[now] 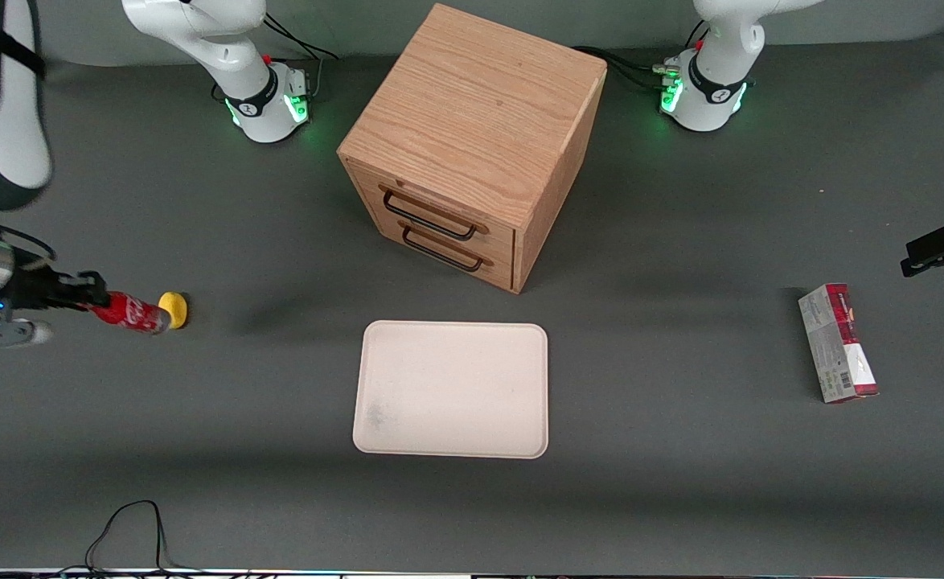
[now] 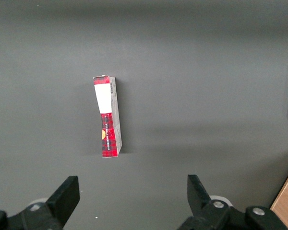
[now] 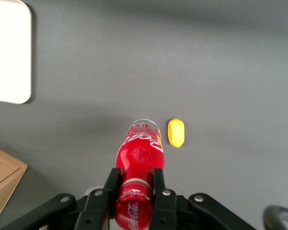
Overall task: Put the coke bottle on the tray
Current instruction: 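Lift the bottle up off the table with the right gripper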
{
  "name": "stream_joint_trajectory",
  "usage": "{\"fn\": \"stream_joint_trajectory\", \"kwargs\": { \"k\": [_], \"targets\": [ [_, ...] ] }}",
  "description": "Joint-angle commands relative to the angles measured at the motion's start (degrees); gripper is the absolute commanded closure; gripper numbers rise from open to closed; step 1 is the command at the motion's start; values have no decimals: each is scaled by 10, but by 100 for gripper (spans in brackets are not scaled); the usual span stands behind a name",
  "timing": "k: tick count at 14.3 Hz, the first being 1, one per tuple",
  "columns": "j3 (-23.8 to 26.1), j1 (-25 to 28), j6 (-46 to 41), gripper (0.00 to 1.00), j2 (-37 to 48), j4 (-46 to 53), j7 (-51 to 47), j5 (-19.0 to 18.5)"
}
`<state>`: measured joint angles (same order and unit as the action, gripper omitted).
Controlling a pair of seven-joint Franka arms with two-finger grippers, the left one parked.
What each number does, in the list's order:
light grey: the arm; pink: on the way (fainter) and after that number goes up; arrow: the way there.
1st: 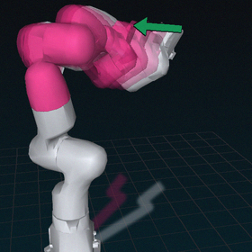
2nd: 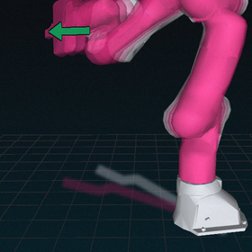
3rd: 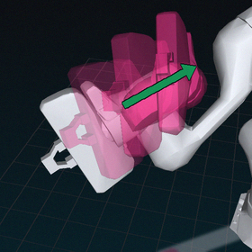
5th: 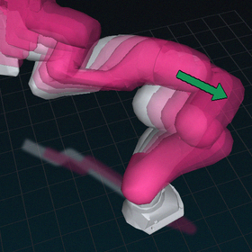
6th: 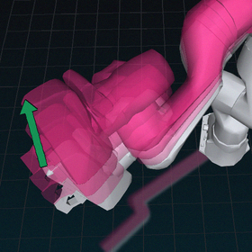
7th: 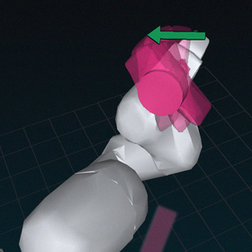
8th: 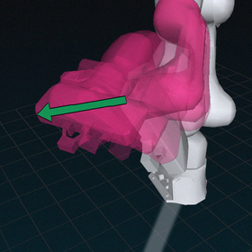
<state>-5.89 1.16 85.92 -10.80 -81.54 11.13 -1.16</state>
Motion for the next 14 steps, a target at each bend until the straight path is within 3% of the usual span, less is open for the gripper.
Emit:
{"fn": "stream_joint_trajectory", "kwargs": {
  "k": [1, 5, 12, 14],
  "targets": [
    [-1, 0, -96, 100, -12, 112, 14, 7],
    [10, 2, -123, 100, -14, 153, 14, 11],
    [146, 4, -83, 100, -145, 293, -50, 5],
    [151, 35, -53, 100, -169, 296, -90, 0]
  ]
}}
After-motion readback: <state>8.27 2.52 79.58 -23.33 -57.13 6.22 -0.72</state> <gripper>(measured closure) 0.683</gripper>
